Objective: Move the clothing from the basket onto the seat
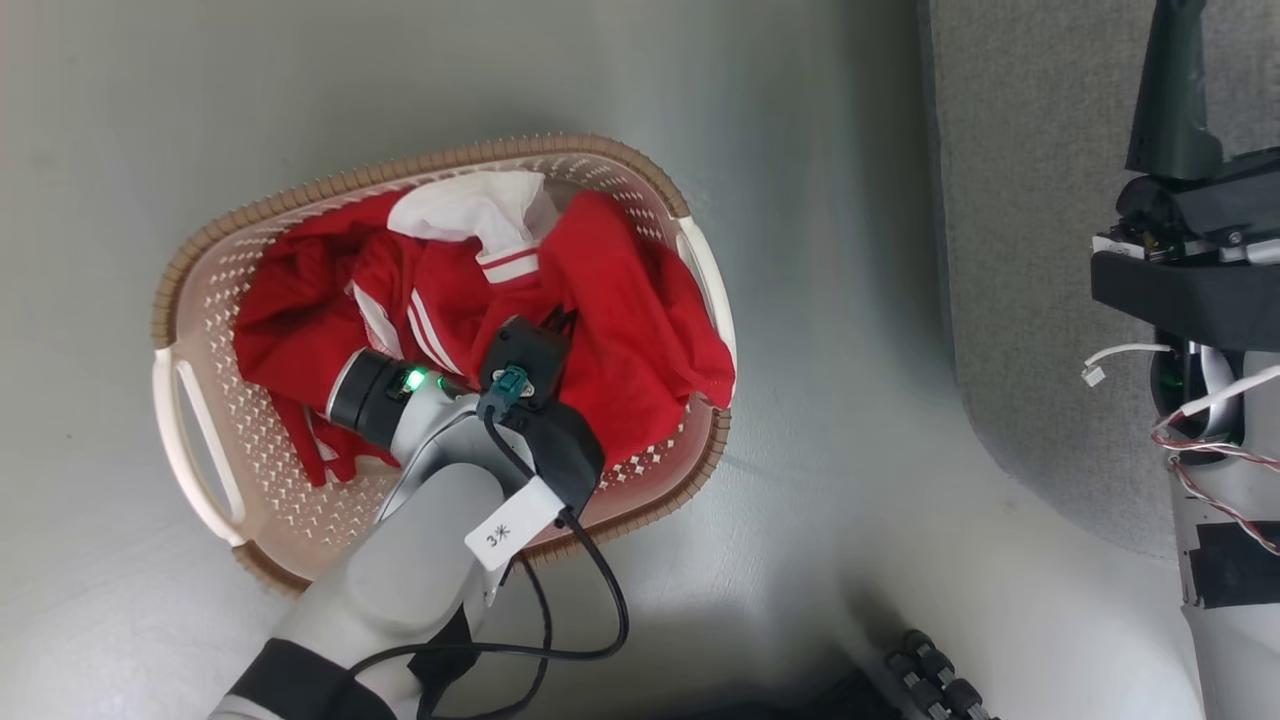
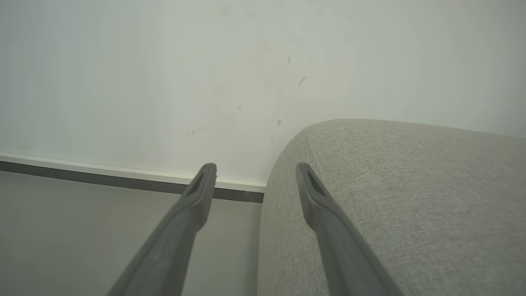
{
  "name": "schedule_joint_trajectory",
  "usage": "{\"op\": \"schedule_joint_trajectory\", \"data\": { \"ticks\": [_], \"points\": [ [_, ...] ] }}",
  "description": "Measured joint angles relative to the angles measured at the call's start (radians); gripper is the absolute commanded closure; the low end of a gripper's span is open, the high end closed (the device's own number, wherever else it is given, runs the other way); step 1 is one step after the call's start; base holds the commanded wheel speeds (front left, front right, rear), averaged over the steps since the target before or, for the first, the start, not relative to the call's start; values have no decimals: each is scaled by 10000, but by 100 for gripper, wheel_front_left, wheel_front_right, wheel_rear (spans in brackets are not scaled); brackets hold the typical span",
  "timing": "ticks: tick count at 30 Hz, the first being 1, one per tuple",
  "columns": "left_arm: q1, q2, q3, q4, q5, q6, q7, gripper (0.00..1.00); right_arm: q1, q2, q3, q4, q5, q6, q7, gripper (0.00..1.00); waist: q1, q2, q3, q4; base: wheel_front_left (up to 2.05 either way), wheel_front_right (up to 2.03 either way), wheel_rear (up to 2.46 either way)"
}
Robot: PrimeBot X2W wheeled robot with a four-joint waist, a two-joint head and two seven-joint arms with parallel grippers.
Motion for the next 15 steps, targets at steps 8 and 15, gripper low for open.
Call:
{"op": "schedule_joint_trajectory", "data": {
  "ticks": [8, 15],
  "points": [
    [5, 2, -190, -399, -512, -27, -631, 100, 114, 63, 0, 487, 0, 48, 0, 0, -1, 0, -554, 173, 0, 0, 0],
    [280, -4, -194, -577, -704, -290, -911, 100, 572, 65, -29, 930, 0, 63, 0, 0, -2, 0, -1259, 453, 0, 0, 0]
  ]
}}
